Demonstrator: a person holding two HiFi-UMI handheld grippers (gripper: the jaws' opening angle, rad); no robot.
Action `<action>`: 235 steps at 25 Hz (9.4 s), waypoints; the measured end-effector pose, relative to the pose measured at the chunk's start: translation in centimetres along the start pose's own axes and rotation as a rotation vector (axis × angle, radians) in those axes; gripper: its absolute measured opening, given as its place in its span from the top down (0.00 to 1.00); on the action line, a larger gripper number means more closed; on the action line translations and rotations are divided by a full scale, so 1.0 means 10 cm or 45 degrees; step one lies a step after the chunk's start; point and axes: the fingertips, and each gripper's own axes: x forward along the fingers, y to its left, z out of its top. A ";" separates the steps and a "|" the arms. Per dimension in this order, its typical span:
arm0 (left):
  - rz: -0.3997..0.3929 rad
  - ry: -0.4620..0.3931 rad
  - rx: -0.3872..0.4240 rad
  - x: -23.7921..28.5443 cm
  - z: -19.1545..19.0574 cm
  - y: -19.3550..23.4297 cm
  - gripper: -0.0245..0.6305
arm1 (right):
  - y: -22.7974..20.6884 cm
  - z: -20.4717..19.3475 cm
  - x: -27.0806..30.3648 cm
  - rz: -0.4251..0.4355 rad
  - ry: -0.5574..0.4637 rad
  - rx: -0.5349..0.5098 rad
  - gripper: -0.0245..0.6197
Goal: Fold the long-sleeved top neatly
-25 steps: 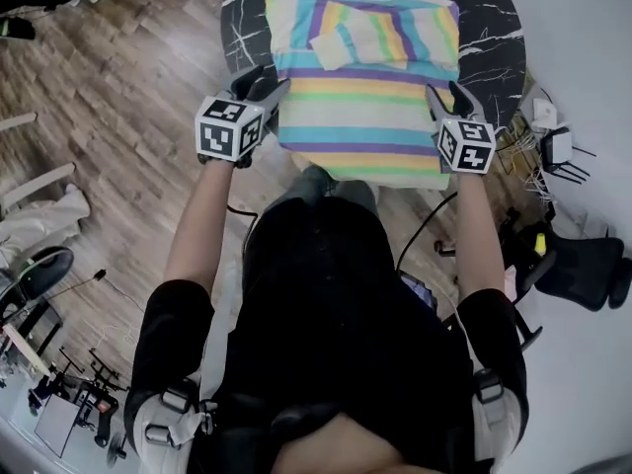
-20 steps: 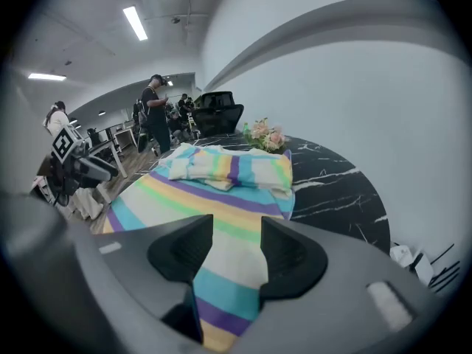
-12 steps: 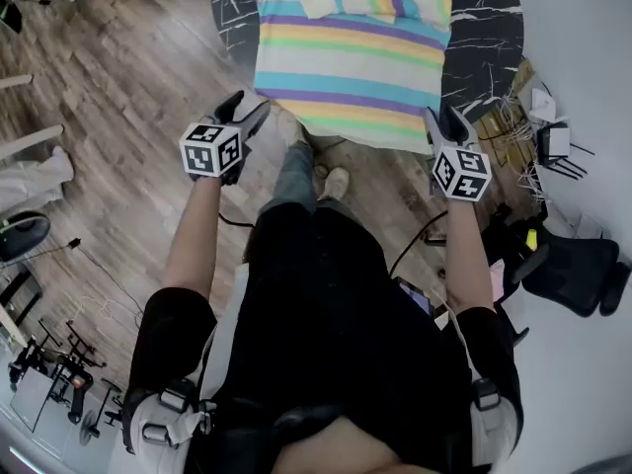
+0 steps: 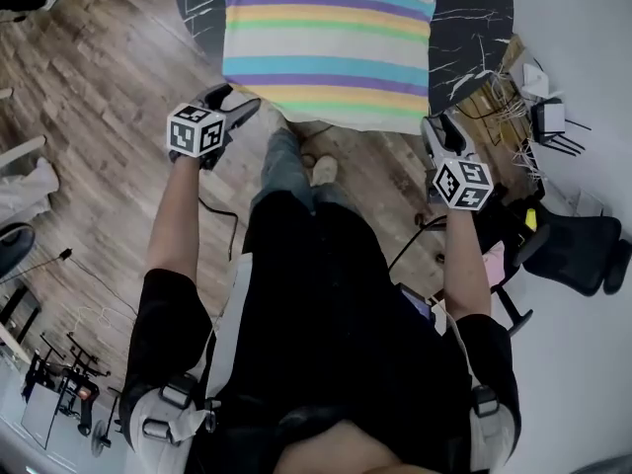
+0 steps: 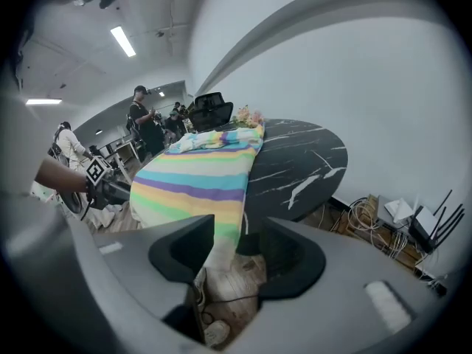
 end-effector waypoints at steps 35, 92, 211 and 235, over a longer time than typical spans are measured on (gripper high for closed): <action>-0.183 -0.111 -0.149 -0.83 -0.07 -1.08 0.93 | 0.36 -0.15 -0.54 0.592 -0.061 0.499 0.93; -0.160 -0.096 -0.691 0.10 2.96 1.16 0.92 | -0.55 3.08 2.22 0.370 -0.189 0.593 0.93; -0.075 -0.234 -0.825 -0.44 0.83 0.50 0.88 | 2.08 1.98 2.04 0.498 0.195 -0.240 0.72; 0.002 -0.211 -0.595 -0.75 0.68 0.26 0.91 | 3.95 2.00 3.34 0.363 0.490 -0.426 0.56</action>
